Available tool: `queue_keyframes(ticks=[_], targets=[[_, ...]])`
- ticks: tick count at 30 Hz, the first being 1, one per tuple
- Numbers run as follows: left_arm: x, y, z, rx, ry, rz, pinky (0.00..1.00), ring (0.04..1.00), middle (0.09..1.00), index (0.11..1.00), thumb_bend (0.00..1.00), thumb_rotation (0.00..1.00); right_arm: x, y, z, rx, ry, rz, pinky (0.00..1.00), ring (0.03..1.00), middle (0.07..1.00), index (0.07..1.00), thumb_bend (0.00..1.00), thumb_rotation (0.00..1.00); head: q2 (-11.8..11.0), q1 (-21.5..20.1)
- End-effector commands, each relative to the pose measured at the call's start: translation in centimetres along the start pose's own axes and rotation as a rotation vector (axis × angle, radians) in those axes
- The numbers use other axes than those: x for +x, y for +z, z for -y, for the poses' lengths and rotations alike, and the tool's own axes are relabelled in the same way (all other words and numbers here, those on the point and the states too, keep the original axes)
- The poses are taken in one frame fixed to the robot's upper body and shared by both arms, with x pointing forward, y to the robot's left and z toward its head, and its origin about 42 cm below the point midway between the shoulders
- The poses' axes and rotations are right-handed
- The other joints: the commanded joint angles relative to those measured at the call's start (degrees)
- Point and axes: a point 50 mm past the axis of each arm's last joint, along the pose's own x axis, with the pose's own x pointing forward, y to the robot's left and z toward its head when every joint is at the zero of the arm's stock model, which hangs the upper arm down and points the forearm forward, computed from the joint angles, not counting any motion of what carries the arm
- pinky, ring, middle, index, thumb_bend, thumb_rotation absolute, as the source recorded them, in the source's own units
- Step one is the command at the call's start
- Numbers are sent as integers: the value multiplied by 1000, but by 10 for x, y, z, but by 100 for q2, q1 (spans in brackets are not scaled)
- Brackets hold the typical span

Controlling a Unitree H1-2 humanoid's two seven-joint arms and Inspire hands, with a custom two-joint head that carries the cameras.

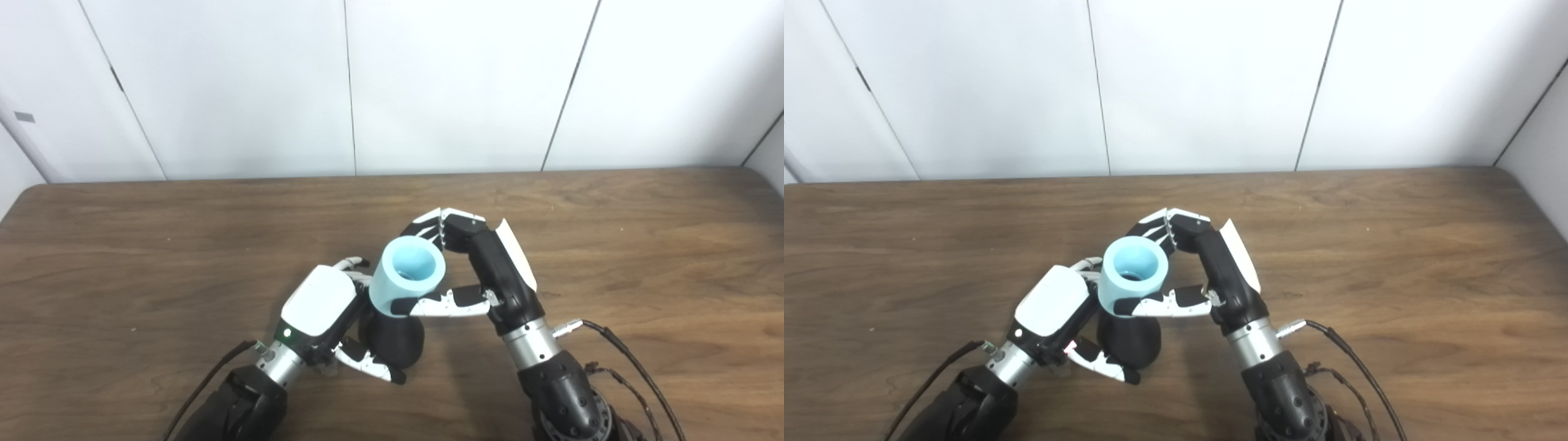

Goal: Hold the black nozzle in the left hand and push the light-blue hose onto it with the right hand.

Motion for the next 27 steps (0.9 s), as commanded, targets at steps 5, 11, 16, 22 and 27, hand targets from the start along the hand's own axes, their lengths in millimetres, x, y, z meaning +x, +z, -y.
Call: queue_keyframes(ticks=[5,11,16,22,27], targets=[[-24,15,35,-94,-58,-32,818,470,472,494,523,0,-10,-11,-7,-7,69,-127,303,362,443,529,519,0,0,-3],[-23,16,36,-94,-58,-31,815,470,472,494,523,0,-10,-5,-6,-81,101,-111,286,348,441,530,520,0,-4,-24],[-22,15,37,-97,-56,-31,821,470,470,496,523,0,-5,5,-1,-158,103,-50,267,329,432,534,520,0,-18,-22],[-21,16,36,-94,-61,-33,824,471,469,497,523,0,6,25,9,-305,127,11,258,321,433,535,520,0,-15,-41],[-20,17,36,-95,-61,-33,822,470,470,496,523,0,19,50,17,-420,185,42,247,312,434,535,519,0,-22,-43]])
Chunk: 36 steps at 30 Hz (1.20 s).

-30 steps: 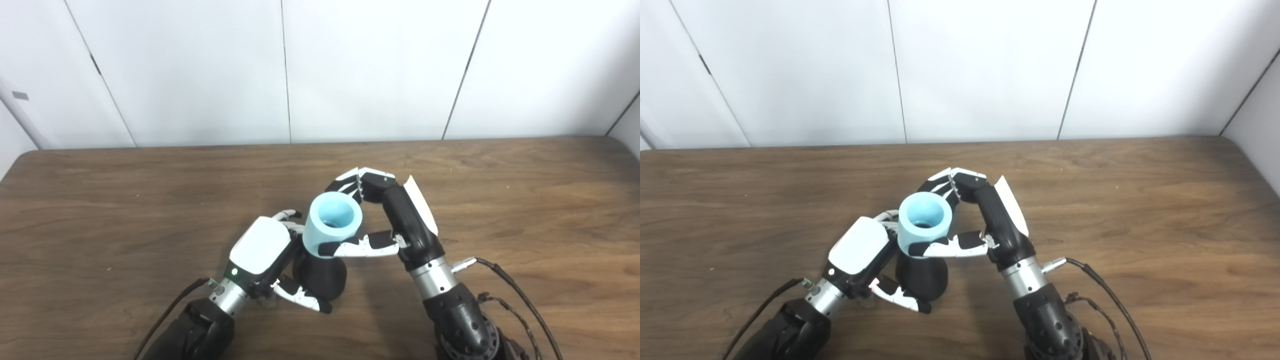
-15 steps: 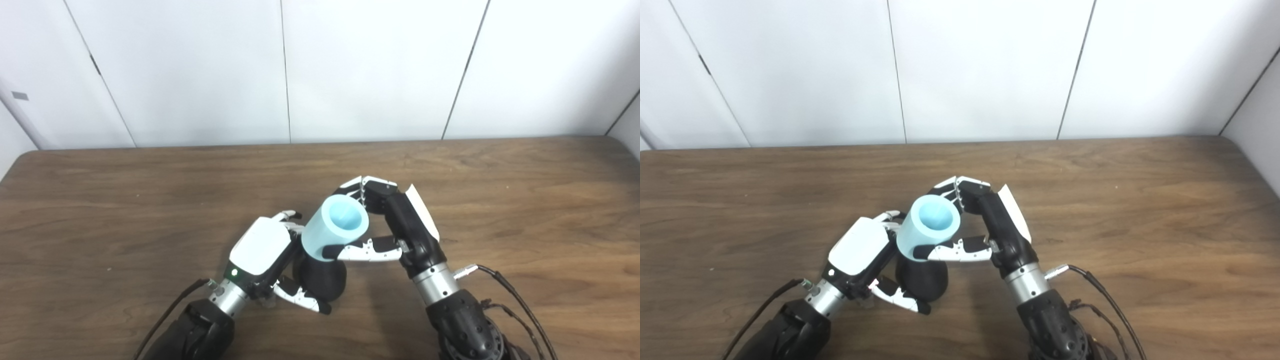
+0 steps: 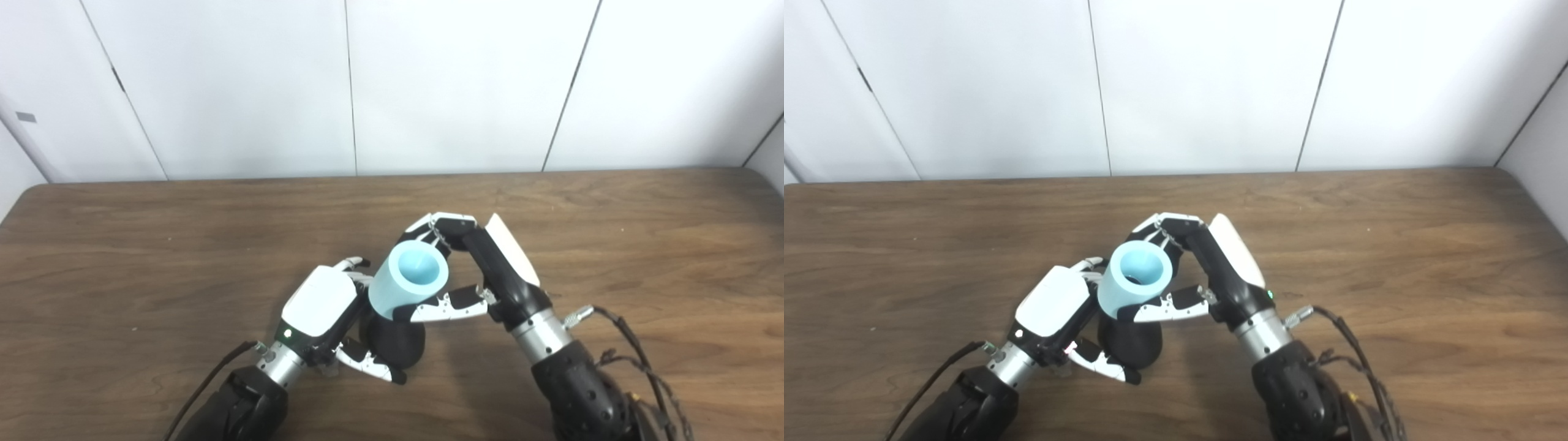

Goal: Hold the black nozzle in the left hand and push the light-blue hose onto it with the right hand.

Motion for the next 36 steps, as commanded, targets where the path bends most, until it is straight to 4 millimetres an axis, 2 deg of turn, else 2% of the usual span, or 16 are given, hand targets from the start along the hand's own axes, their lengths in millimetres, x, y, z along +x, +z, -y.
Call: queue_keyframes(ticks=[1,8,13,18,24,36], targets=[[-20,15,36,-94,-64,-33,821,470,470,496,523,0,7,17,9,-69,39,47,242,310,434,534,520,0,4,0],[-20,15,36,-90,-76,-38,830,474,468,498,523,0,15,47,16,-237,128,55,181,258,404,526,519,0,0,-10],[-20,15,37,-92,-76,-35,832,474,467,499,523,0,22,57,20,-257,201,13,160,236,393,518,518,0,7,-16],[-20,15,36,-92,-78,-35,831,473,469,497,523,0,30,64,28,-300,273,-14,176,254,399,518,520,0,4,-22],[-20,16,36,-90,-78,-35,828,473,472,494,523,0,31,64,32,-319,299,-38,171,249,395,516,520,0,16,-36],[-23,12,37,-85,-80,-33,826,470,467,499,523,0,24,50,36,-306,289,-104,156,237,391,515,519,0,0,-73]])
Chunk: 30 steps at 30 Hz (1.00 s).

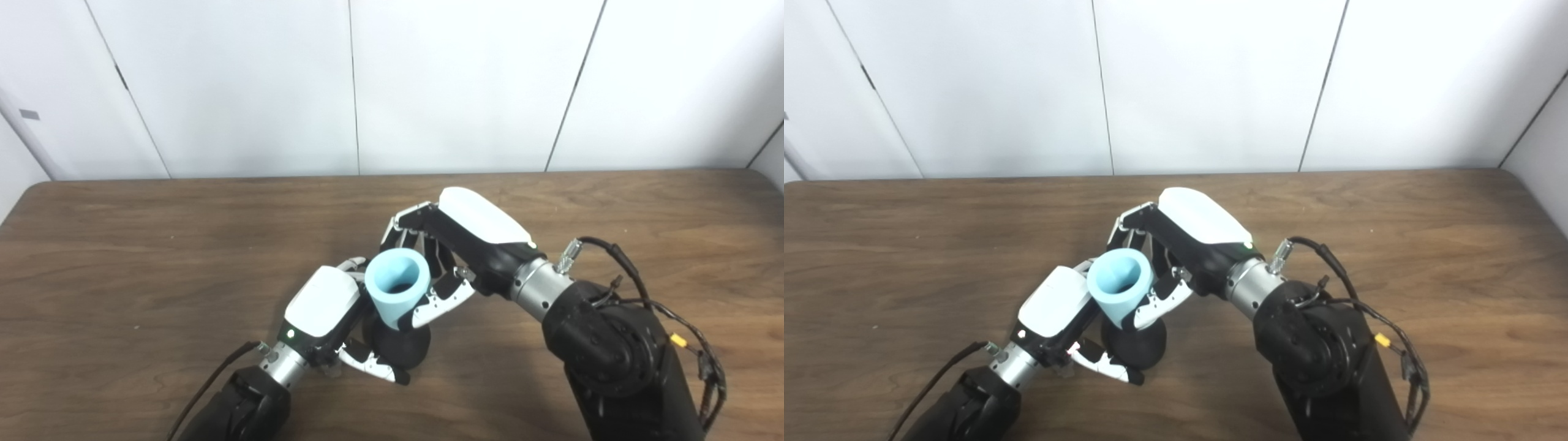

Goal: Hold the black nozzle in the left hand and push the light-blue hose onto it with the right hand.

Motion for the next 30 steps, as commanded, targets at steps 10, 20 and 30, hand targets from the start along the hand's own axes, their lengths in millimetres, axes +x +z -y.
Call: queue_keyframes(ticks=[10,20,30], targets=[[-25,10,37,-86,-66,-36,822,466,471,495,523,0,-4,-40,-35,340,-79,-13,282,354,449,522,522,0,23,44],[-26,11,35,-81,-73,-35,816,467,471,495,523,0,-6,-59,-79,448,-115,9,294,361,449,523,523,0,43,64],[-25,11,36,-82,-76,-40,826,469,469,498,522,0,-8,-54,-81,233,-108,91,245,312,427,528,521,0,43,47]])
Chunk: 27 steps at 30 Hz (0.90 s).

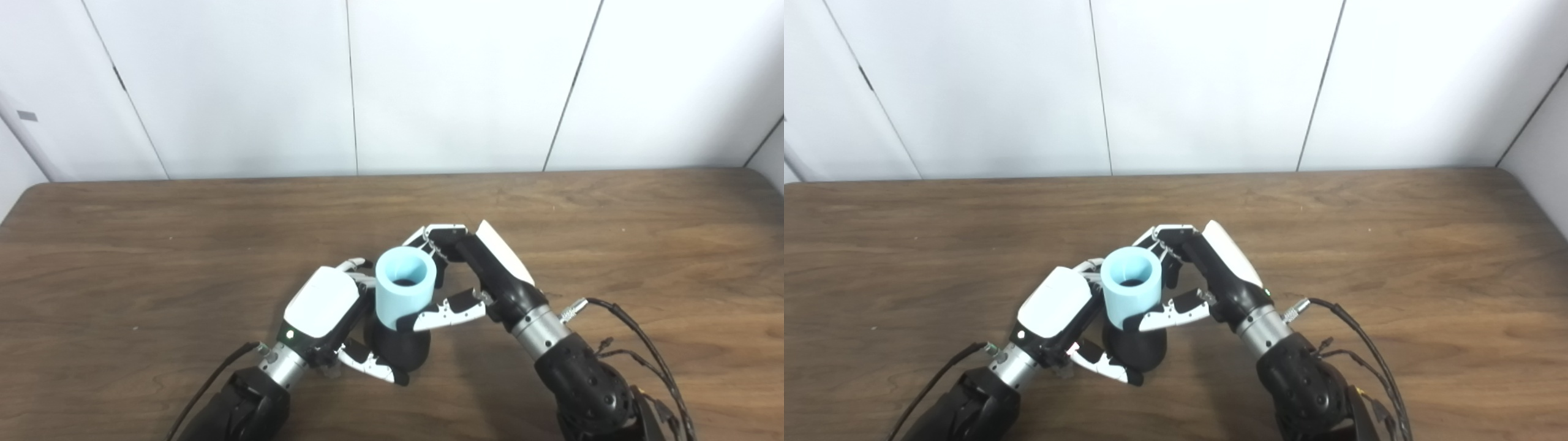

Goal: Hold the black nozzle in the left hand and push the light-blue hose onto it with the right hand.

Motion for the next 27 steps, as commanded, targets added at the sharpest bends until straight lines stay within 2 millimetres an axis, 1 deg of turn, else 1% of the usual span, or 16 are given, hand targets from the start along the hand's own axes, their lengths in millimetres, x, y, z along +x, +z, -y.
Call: queue_keyframes(ticks=[1,4,6,7,8,9,10,11,12,13,14,15,17,19,25,27], targets=[[-23,12,35,-82,-76,-38,827,469,469,498,523,0,-4,-2,-11,-86,82,4,240,308,424,528,521,0,6,3],[-23,12,35,-79,-77,-37,824,469,470,497,523,0,-4,1,-9,-118,71,15,231,304,421,527,521,0,-5,10],[-23,12,35,-77,-77,-36,821,469,470,497,523,0,-4,3,-8,-110,63,1,255,335,430,529,522,1,-8,5],[-23,12,35,-79,-76,-36,821,469,469,497,523,0,-4,4,-6,-105,64,-17,303,386,456,544,609,55,-7,-3],[-23,12,35,-80,-76,-36,820,468,469,498,523,0,-4,6,-5,-102,66,-30,341,426,490,569,780,160,-9,-5],[-23,11,35,-81,-78,-37,820,468,469,498,523,0,-4,7,-3,-100,75,-47,361,447,507,581,867,214,-9,-5],[-23,12,35,-82,-79,-36,820,469,470,497,523,0,-4,8,-2,-102,86,-59,420,508,572,653,933,300,-16,-3],[-23,12,35,-83,-79,-36,817,468,473,494,523,0,-4,9,-1,-103,95,-68,480,580,653,746,974,386,-16,-3],[-23,11,35,-83,-79,-36,816,468,474,492,523,0,-3,9,0,-99,103,-76,501,604,681,778,988,415,-15,3],[-23,11,36,-83,-77,-36,812,468,473,493,523,0,-3,9,1,-83,108,-85,526,649,745,843,995,455,-16,2],[-23,11,36,-81,-76,-35,807,468,470,497,523,0,-3,9,2,-57,111,-95,566,727,837,928,999,500,-16,2],[-23,11,36,-80,-75,-35,804,468,468,499,523,0,-3,9,4,-37,112,-100,596,784,893,964,1000,524,-20,-5],[-23,11,36,-80,-76,-36,803,470,467,502,522,0,-3,8,6,14,99,-93,688,878,964,993,1000,553,-22,-4],[-23,11,36,-83,-80,-37,807,471,467,501,522,0,-3,7,7,64,92,-91,761,921,991,999,1000,548,-29,1],[-23,11,36,-86,-82,-37,822,473,472,496,523,0,-3,5,8,127,85,-101,805,961,1000,1000,1000,534,-29,0],[-23,11,37,-88,-80,-38,822,471,474,493,523,0,-2,4,9,135,77,-98,856,992,1000,1000,1000,542,-27,1]])
